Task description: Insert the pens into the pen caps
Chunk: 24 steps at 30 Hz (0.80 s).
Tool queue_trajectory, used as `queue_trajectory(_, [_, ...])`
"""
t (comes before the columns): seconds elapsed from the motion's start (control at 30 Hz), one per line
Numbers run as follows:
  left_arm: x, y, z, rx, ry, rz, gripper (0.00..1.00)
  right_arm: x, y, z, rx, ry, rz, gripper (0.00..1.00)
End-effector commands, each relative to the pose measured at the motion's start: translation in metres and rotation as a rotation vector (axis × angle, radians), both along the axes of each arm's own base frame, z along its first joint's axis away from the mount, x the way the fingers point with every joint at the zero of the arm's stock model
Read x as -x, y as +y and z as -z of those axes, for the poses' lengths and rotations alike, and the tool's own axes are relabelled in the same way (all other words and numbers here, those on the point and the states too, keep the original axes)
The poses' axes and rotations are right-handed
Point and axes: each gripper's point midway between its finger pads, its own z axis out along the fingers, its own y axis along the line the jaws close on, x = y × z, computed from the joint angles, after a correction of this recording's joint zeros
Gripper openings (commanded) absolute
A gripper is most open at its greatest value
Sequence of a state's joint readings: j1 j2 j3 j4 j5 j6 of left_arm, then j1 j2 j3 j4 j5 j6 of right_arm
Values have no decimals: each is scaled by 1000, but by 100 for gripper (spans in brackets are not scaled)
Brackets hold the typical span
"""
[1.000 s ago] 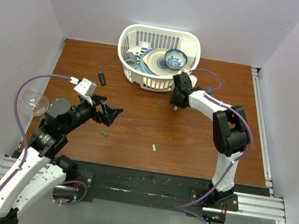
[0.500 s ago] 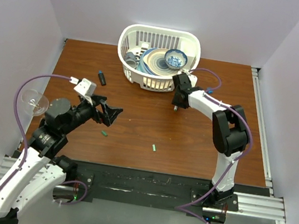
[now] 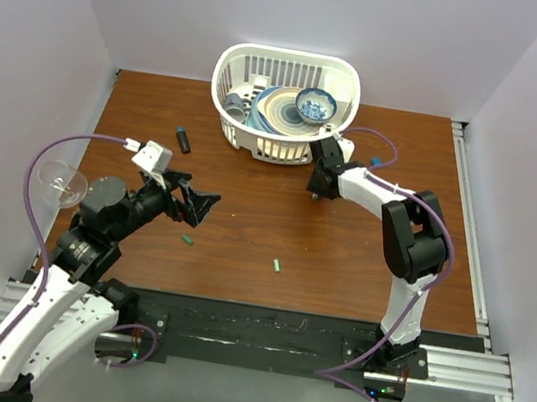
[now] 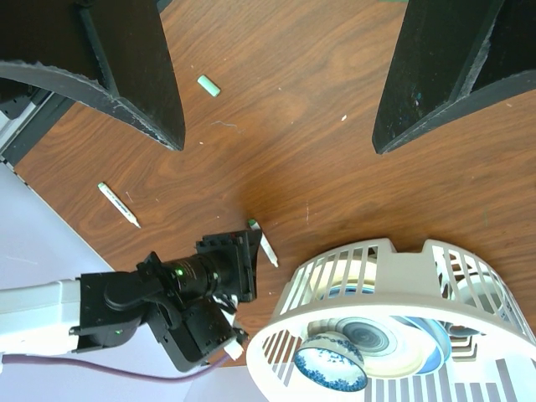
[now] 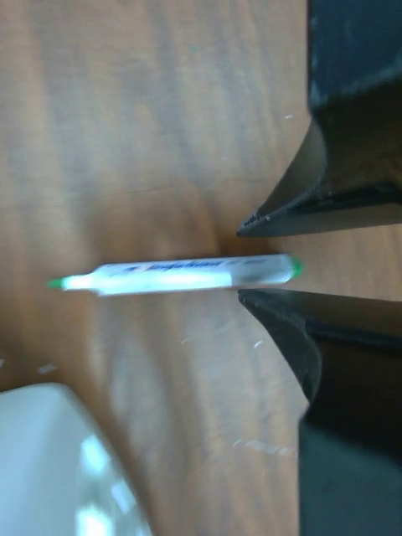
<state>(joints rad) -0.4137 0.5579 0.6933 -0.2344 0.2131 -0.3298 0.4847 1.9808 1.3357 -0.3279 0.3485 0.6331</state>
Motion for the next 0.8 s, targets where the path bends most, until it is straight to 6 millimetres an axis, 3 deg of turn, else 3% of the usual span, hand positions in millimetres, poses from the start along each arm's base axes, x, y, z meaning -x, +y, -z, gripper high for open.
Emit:
queue_trajectory(0.0, [2,0,-12,10,-40,7,99,8,-2,-25,-35,-47,16,41])
queue_trajectory(0.13, [3,0,-14,12,-46,7,99,7,-5,-30,-42,-94,42,43])
queue_trajectory(0.5, [6,0,-15,17,-52,15,99,-4,-5,-8,8,-80,22,37])
queue_trajectory(0.77, [5,0,-14,14,-46,10,99,12,-14,6,46,-23,33,27])
